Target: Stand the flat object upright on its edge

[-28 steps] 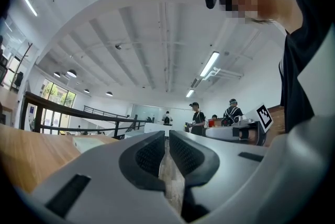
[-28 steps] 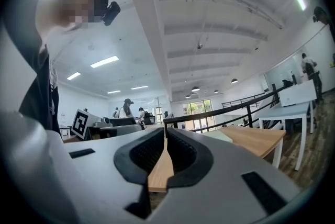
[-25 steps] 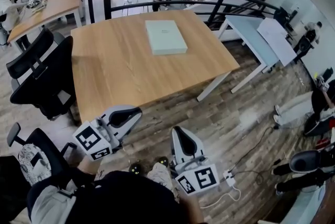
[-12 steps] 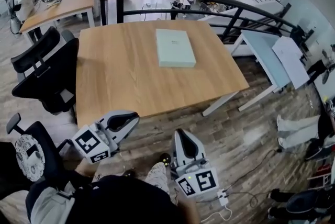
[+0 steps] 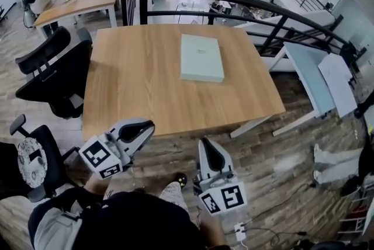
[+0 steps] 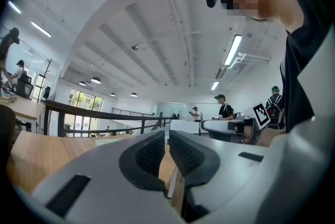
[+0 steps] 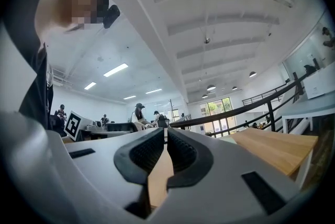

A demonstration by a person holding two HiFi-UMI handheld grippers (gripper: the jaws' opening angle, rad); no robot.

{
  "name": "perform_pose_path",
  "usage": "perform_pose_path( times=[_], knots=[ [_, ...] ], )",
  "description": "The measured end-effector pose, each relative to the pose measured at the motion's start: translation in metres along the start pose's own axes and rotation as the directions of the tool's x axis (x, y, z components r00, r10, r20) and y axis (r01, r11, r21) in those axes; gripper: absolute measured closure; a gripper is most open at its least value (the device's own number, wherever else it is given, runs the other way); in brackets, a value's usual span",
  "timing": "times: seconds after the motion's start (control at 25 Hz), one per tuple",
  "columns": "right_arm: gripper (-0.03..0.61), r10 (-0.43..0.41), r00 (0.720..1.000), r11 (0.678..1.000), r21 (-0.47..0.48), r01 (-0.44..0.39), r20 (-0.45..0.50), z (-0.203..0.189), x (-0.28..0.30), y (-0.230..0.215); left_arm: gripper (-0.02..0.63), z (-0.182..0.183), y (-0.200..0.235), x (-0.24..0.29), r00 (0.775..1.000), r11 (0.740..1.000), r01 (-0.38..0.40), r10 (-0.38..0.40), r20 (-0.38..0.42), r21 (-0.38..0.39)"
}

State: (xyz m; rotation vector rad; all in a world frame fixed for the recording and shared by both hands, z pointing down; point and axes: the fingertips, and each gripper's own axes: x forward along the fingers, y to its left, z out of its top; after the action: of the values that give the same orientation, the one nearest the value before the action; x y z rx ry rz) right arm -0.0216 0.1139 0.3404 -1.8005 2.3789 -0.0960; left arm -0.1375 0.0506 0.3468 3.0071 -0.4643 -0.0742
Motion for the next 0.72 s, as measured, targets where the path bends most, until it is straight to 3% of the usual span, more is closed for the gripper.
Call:
perform_pose_path(
  times=[0.36, 0.72],
  knots=[
    [0.549, 0.083, 0.996, 0.996, 0.023, -0.084, 0.014, 0.013, 0.013, -0.053, 0.578, 0.011, -0.002, 0.047, 0.996, 0.996, -0.082, 0.083, -0.012, 0.045],
    [0.551, 0.128, 0.991, 0.991, 0.037, -0.129, 0.023, 0.024, 0.011, -0.106, 0.578, 0.013, -0.009, 0.098, 0.992, 0.991, -0.127, 0.127, -0.013, 0.036]
  ],
)
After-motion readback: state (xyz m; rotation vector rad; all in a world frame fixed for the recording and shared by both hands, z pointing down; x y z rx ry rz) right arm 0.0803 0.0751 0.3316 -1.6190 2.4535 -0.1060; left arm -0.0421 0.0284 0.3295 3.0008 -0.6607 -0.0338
